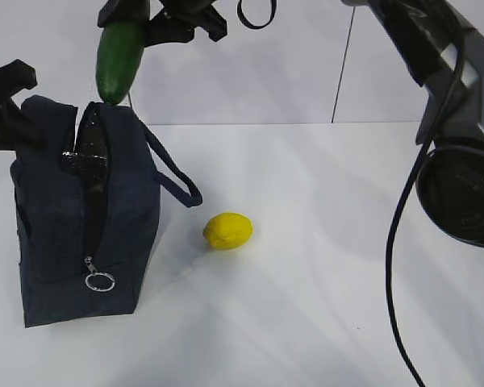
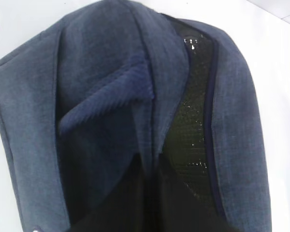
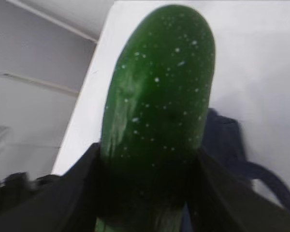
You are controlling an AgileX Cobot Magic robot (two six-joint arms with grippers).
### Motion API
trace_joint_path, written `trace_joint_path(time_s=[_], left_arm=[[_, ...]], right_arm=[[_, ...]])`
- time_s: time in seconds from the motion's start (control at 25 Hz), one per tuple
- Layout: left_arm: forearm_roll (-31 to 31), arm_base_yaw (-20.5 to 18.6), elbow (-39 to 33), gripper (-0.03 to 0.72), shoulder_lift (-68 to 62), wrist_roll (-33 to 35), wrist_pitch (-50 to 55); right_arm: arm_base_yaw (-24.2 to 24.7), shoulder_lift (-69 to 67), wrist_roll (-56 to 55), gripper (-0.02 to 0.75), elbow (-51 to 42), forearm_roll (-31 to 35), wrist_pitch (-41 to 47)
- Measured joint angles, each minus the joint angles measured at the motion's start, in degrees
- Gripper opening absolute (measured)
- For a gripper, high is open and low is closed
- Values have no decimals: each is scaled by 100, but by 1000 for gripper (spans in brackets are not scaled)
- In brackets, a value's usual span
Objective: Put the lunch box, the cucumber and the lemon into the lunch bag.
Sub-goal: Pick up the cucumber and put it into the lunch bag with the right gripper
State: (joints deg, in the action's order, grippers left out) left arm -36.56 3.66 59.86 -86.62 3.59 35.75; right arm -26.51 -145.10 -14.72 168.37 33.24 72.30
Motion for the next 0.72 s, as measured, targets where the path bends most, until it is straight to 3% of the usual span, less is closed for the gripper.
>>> trace_joint_path(time_s=[0.36, 0.72], left_arm=[[0, 0, 0, -7, 0, 0, 12], [0, 0, 0, -7, 0, 0, 33]], right_arm=[[-30, 0, 735, 367, 0, 799, 9], [-30, 0, 990, 365, 0, 864, 21]])
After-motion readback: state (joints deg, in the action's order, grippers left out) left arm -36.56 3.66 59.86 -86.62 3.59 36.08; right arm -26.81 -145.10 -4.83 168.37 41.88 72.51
